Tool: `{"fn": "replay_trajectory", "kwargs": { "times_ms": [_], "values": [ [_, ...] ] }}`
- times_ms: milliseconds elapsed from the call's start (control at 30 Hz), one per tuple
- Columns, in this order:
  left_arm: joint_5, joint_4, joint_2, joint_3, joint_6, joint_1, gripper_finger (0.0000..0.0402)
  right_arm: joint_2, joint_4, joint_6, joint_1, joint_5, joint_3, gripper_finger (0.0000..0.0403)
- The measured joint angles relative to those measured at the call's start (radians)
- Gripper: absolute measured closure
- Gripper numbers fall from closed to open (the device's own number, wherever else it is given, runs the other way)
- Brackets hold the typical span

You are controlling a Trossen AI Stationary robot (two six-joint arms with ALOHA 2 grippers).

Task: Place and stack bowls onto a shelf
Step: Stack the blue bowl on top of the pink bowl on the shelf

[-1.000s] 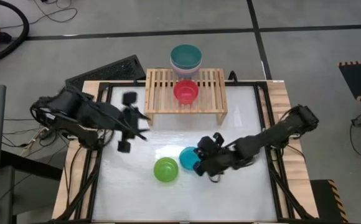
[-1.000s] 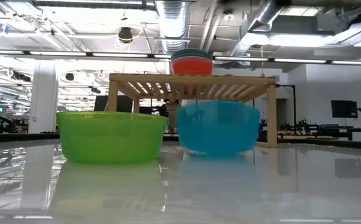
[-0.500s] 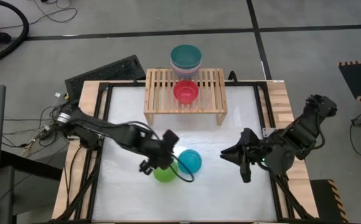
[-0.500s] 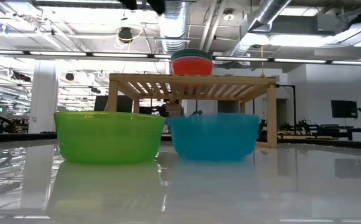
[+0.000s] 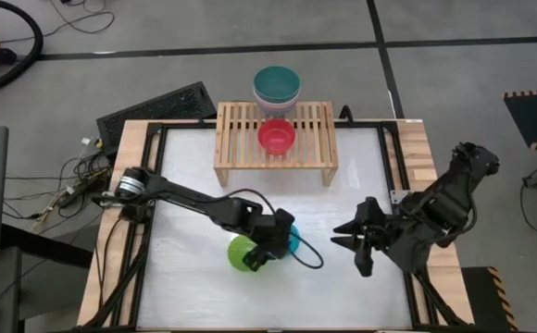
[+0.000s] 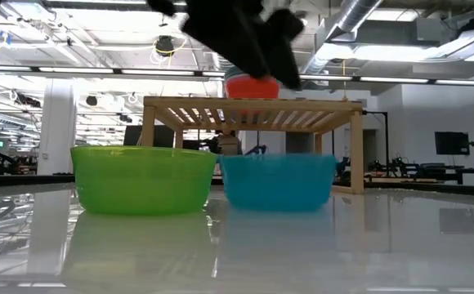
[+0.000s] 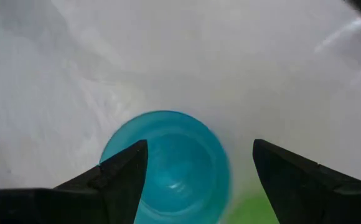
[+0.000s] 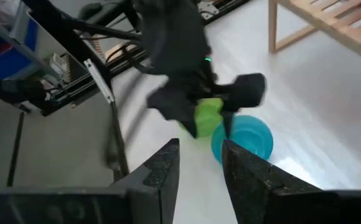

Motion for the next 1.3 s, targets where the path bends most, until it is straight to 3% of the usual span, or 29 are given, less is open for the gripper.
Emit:
{"fn": "replay_trajectory", "kwargs": {
  "times_ms": [200, 367, 567, 800, 1033, 1133, 1300],
  "values": [
    [-0.118, 0.064, 0.103, 0.0, -0.163, -0.012, 0.0127, -0.004, -0.003, 0.031, 0.04, -0.002, 0.0, 0.0263],
    [-0.114, 0.037, 0.15, 0.0, -0.323, -0.038, 0.0127, -0.004, -0.027, 0.086, 0.076, -0.003, 0.0, 0.0264],
    [-0.164, 0.035, 0.172, 0.0, -0.347, -0.071, 0.0135, -0.003, -0.068, 0.139, 0.086, 0.009, 0.0, 0.0264],
    [-0.183, 0.045, 0.239, 0.003, -0.365, -0.068, 0.0228, -0.002, -0.064, 0.142, 0.086, 0.02, 0.0, 0.0264],
    [-0.173, 0.017, 0.231, 0.01, -0.328, -0.06, 0.0384, -0.002, -0.059, 0.142, 0.093, 0.02, 0.0, 0.0264],
    [-0.17, -0.005, 0.223, 0.051, -0.31, -0.059, 0.0397, -0.003, -0.06, 0.142, 0.097, 0.022, 0.0, 0.0264],
    [-0.189, -0.178, 0.198, 0.181, -0.239, -0.051, 0.0401, -0.02, -0.061, 0.136, 0.135, 0.024, 0.003, 0.0264]
  ]
}}
